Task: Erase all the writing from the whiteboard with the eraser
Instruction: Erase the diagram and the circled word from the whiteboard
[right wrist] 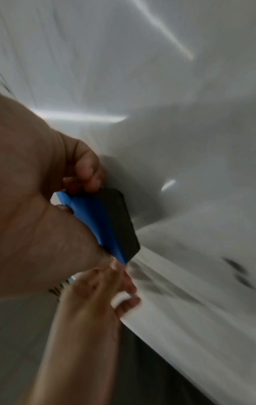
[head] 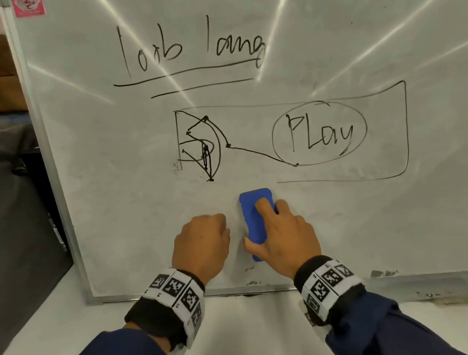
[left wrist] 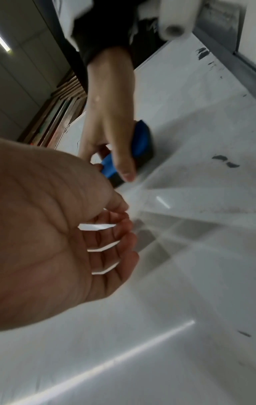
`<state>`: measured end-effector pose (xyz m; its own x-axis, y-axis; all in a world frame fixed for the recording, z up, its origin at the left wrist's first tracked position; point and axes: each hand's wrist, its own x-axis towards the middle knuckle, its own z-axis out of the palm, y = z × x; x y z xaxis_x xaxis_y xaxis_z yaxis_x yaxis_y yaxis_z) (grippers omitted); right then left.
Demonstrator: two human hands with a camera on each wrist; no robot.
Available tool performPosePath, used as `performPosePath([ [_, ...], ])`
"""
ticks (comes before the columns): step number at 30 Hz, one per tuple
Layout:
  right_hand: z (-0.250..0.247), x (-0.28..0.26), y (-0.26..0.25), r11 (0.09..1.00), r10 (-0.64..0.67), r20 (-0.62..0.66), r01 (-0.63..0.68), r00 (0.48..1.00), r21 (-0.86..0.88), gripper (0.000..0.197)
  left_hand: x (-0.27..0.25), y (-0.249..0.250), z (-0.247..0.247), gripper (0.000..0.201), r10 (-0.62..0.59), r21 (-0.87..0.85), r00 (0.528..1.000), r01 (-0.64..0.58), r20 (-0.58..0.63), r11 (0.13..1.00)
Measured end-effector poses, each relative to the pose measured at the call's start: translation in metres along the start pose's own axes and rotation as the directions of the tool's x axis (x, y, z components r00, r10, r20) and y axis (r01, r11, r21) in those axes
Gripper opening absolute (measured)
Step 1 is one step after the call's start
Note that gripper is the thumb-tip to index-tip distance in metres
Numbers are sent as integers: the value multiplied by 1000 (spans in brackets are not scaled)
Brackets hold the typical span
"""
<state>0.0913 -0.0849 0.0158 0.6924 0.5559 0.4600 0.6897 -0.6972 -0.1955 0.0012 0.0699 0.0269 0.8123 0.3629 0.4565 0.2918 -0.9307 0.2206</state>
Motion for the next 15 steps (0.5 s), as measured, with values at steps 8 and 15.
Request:
performPosePath([
  [8, -21, -4, 55, 997, 48, -68, -51, 997, -51, 62, 20, 14, -3, 55, 354, 86, 918, -344, -180, 935],
  [15, -26, -12, 86, 996, 70, -73, -73, 995, -41, 60, 29, 25, -1, 92, 389, 382, 914, -322, -112, 866],
])
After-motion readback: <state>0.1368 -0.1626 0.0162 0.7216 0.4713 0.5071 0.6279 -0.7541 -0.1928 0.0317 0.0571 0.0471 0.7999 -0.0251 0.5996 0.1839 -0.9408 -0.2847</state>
